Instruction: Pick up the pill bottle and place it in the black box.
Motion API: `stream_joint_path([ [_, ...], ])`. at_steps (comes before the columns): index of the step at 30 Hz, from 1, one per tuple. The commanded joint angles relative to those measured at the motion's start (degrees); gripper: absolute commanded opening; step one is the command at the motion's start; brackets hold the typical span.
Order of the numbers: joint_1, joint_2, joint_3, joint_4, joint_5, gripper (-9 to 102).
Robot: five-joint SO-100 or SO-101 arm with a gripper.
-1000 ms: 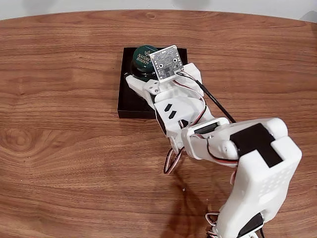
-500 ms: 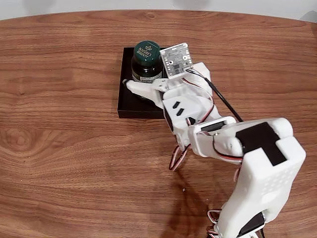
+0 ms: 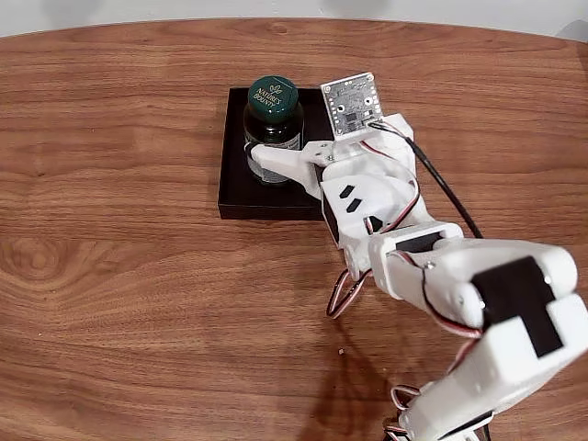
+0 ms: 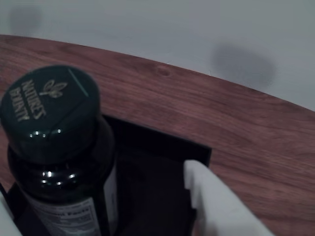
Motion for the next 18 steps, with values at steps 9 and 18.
stream_joint_path([
  [9, 2.1, 23.9, 11.3, 4.4, 1.1, 43],
  [18, 2.0, 50.5, 21.5, 22.7, 2.7, 42],
])
